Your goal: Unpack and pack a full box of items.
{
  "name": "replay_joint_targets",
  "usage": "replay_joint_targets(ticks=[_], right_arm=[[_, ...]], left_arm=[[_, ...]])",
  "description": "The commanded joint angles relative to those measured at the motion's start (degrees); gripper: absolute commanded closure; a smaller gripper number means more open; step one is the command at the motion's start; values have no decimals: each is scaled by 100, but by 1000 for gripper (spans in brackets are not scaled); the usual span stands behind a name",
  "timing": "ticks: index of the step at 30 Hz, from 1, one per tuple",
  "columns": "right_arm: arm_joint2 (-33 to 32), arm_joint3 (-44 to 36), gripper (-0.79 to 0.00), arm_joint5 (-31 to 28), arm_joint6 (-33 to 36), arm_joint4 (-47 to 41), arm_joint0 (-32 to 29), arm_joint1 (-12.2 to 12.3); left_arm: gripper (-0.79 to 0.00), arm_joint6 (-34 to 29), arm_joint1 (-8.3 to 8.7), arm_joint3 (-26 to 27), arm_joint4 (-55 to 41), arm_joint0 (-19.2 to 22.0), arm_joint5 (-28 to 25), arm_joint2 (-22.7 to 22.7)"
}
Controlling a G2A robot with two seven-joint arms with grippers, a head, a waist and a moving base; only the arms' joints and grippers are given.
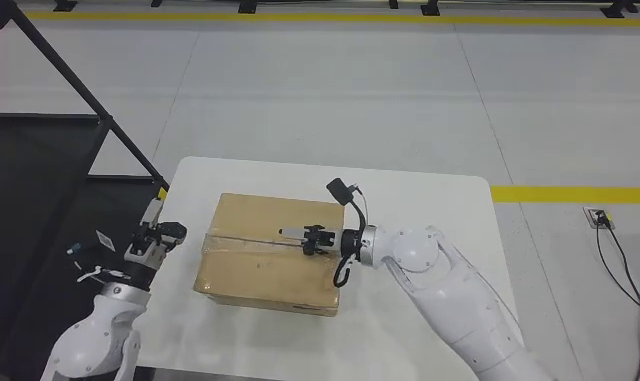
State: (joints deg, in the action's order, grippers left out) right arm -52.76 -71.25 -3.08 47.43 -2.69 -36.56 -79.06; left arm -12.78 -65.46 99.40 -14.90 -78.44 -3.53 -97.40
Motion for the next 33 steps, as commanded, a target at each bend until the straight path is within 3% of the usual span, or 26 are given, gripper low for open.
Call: replay_joint_targets(ticks=[1, 5, 11, 33], right_arm=[[40, -48, -785, -1, -52, 18, 7, -17], [89, -106, -785, -3, -80, 54, 17, -37], [195, 111, -785, 48, -104, 27, 141, -98], [634, 866, -785, -276, -113, -303, 544, -408]], left_arm=[[-785, 66, -7, -231, 86, 87, 178, 72], [-785, -41, -12, -611, 193, 228, 310, 200], [-785, -416, -20, -787, 312, 327, 248, 448], [-785, -624, -90, -312, 312, 41, 85, 932]])
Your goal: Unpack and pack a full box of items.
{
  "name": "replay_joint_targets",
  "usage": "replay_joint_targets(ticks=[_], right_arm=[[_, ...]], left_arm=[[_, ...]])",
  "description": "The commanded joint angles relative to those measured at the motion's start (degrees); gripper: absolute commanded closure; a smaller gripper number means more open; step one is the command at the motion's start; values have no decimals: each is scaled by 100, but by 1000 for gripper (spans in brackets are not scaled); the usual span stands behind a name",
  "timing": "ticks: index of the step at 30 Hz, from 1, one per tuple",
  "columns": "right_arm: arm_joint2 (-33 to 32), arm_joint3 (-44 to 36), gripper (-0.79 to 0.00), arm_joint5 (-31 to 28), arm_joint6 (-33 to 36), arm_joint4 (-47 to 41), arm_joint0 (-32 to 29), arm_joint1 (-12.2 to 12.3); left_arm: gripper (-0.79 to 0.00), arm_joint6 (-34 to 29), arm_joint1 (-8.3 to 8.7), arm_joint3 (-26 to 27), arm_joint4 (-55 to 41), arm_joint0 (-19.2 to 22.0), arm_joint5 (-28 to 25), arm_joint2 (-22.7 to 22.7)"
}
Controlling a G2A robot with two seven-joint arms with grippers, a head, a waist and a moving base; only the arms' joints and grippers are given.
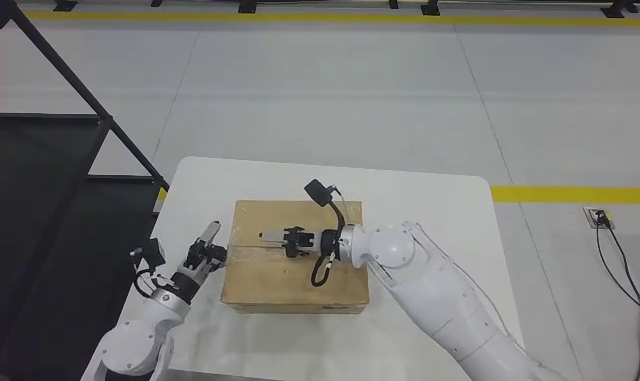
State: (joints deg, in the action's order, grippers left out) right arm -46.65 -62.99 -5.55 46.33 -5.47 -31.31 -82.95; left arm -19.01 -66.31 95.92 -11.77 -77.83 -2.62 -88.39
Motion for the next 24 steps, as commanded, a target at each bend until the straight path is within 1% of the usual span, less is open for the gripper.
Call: replay_joint_targets(ticks=[1, 9, 16, 19, 24], right_arm=[[44, 73, -785, -57, -6, -44, 34, -37], [264, 399, -785, -309, -52, -284, 196, -222], [488, 763, -785, -605, -132, -546, 373, -435], [608, 950, -785, -707, -136, -671, 447, -547], [758, 1285, -785, -908, -77, -847, 571, -722]], left_arm=[[-785, -6, -8, 64, 16, -31, -11, 57], [-785, -49, -31, 147, -19, -68, -26, 188], [-785, -84, -40, 143, -143, -111, -49, 169], [-785, 87, -48, 92, -275, -115, -39, 66], [-785, 395, -53, -84, -640, -73, 62, -261]])
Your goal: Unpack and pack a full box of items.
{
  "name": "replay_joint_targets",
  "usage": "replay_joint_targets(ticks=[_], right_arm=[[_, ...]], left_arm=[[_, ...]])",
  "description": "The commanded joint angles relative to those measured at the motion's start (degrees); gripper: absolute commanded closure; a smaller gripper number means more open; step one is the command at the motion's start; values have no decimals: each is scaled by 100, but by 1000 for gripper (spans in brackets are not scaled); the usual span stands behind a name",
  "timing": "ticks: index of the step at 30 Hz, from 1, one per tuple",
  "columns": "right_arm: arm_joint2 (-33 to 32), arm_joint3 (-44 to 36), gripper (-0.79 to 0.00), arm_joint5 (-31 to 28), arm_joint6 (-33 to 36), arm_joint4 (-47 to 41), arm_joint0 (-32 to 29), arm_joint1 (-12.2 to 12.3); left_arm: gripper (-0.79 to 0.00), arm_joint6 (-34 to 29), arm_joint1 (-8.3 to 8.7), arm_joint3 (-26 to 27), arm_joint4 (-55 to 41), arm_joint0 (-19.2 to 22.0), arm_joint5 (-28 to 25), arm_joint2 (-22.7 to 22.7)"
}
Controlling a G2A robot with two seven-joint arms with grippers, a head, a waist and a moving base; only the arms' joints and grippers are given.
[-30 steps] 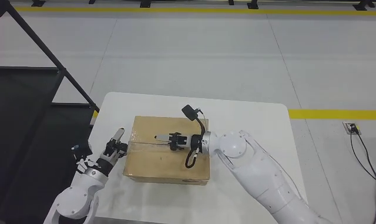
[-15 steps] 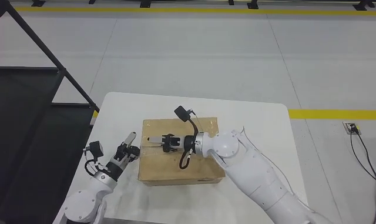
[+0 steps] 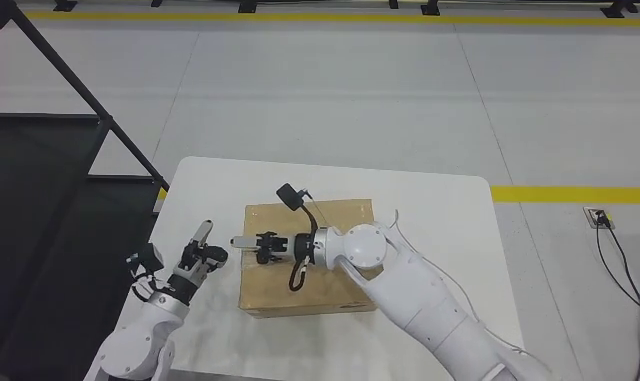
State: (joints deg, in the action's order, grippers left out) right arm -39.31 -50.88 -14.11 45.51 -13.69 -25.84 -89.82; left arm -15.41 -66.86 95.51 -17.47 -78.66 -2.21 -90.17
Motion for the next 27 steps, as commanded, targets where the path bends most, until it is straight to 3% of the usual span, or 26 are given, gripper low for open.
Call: replay_joint_targets(ticks=[1, 13, 27], right_arm=[[32, 108, -785, -85, 0, -41, 33, -52], [-60, 289, -785, -581, 164, -162, 31, -172], [-261, 273, -785, -232, 517, 167, 1, -118]], left_arm=[[-785, 34, 5, -62, -95, 14, 22, -125], [-785, -26, 11, -99, -202, -28, 7, -346], [-785, -65, -6, -83, -176, -14, 5, -324]])
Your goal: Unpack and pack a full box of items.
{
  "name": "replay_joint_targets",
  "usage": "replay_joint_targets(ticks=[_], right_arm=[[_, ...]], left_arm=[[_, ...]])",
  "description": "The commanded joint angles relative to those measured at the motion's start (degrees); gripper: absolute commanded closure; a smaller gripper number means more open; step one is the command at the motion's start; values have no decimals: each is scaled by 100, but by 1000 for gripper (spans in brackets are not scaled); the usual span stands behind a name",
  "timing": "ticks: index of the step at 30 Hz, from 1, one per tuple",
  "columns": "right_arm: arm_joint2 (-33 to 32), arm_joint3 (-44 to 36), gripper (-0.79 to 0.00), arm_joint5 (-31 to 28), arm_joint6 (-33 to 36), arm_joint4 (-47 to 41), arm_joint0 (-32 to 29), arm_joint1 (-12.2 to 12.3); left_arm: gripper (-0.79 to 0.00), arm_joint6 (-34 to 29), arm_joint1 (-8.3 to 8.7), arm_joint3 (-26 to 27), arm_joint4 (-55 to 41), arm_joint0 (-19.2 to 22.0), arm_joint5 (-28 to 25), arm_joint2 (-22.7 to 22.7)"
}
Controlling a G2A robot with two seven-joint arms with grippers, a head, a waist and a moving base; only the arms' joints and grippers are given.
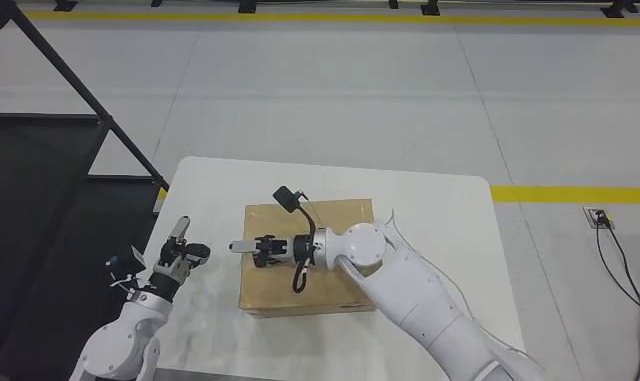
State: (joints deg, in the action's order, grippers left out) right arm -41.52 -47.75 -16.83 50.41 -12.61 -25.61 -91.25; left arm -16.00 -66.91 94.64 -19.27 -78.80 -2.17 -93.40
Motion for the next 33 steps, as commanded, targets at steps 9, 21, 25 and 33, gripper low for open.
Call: replay_joint_targets(ticks=[9, 21, 25, 33], right_arm=[[-570, -633, -785, 349, 200, 441, -450, 328], [-1384, -1958, -785, 1129, 220, 1215, -1284, 763], [-1658, -2358, -785, 1422, 123, 1492, -1549, 884], [-2203, -3101, -785, 1903, 78, 1864, -2052, 1093]], left_arm=[[-785, -56, -9, 43, 45, 41, 31, 43], [-785, -110, -14, 96, 103, 65, 50, 45], [-785, -125, -16, 100, 108, 62, 51, 37], [-785, -128, -23, 96, 73, 59, 20, 20]])
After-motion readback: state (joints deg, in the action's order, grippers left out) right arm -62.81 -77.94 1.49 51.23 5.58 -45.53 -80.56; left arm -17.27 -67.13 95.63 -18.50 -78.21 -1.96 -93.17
